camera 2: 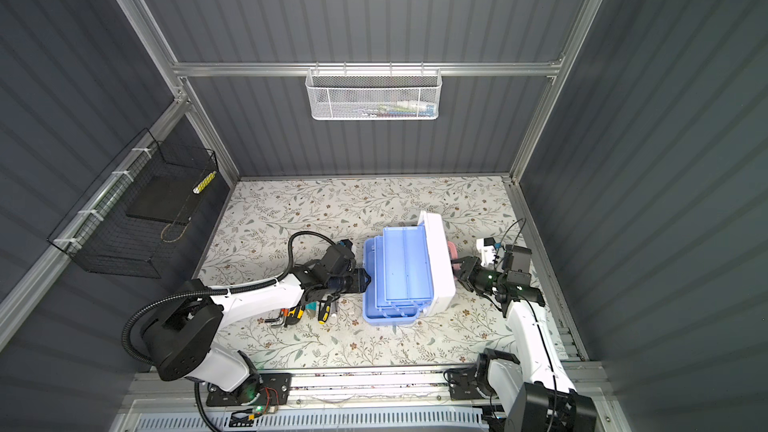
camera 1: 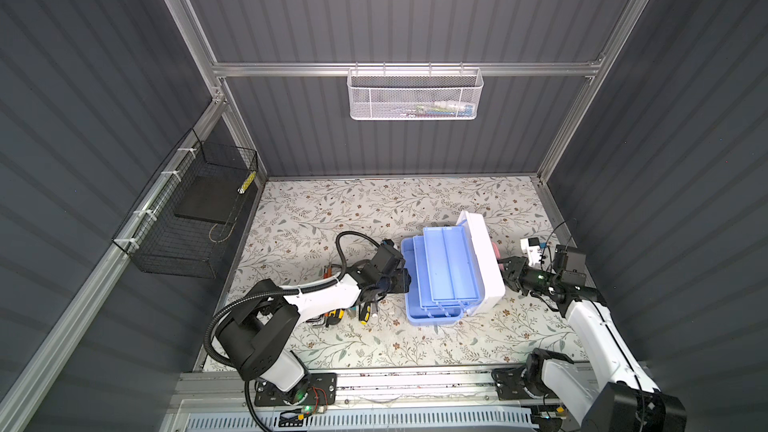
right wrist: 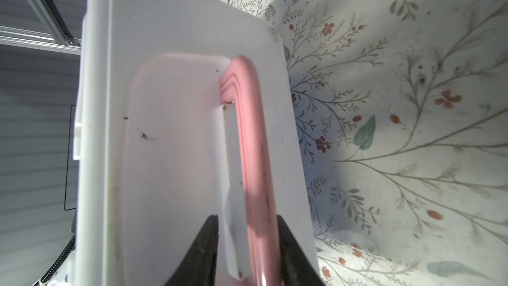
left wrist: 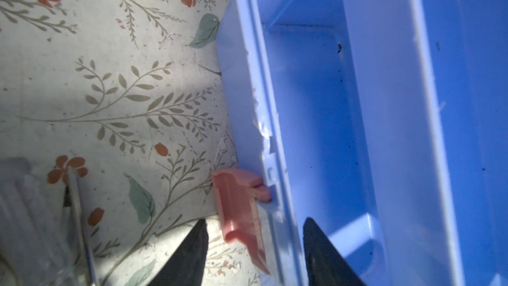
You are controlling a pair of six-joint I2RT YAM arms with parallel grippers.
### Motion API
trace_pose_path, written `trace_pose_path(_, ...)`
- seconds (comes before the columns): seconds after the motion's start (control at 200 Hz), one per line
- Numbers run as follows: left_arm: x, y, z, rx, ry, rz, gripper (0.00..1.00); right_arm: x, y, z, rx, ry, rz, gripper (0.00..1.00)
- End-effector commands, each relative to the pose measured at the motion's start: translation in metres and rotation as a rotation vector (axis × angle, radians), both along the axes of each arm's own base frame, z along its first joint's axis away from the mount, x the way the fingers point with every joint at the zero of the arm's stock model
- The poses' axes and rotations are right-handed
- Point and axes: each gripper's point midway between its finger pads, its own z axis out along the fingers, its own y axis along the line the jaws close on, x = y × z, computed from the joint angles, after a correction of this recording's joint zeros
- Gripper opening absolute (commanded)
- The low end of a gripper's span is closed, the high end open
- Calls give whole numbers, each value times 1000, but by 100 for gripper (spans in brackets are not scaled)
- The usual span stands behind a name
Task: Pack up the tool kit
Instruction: 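Swing the lid open and release the pink handle with the right gripper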
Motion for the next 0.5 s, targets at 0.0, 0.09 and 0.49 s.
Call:
trace_pose_path(0.0,-1,0,-2,14,26,-12,55,-3,-7,1,-55,7,-22,38)
trace_pose_path(0.09,-2,-1,-2,9,32,-14,55,-3,-12,2,-64,7,-49,46)
trace_pose_path(0.49,-3,-8,6,-41,35,-24,48,-1,-33,11,-65,-4,-147,48)
